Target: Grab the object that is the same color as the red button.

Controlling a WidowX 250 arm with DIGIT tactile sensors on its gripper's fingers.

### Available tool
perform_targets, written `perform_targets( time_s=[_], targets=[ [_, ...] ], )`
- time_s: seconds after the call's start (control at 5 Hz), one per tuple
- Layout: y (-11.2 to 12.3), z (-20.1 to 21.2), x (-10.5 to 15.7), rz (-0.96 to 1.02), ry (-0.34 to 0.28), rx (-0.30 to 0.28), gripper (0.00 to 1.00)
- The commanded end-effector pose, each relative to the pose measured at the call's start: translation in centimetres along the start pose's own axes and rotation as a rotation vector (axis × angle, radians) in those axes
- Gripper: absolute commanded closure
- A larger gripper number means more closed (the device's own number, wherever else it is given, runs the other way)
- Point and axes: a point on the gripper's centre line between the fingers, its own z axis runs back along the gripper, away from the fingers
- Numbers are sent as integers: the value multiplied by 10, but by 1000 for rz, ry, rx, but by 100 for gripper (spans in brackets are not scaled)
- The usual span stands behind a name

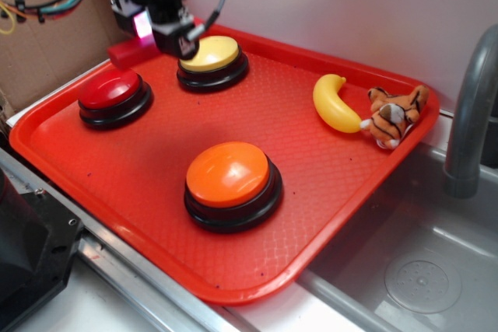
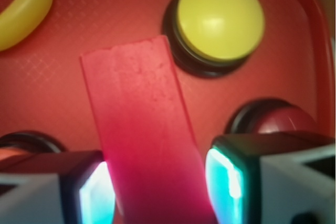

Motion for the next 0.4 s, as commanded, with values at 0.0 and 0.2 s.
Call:
perform_targets(
  time_s=[0.0,0.2],
  targets=[
    [28,67,4,170,-111,-98,100],
    [39,66,3,211,-61,-115,100]
  ],
)
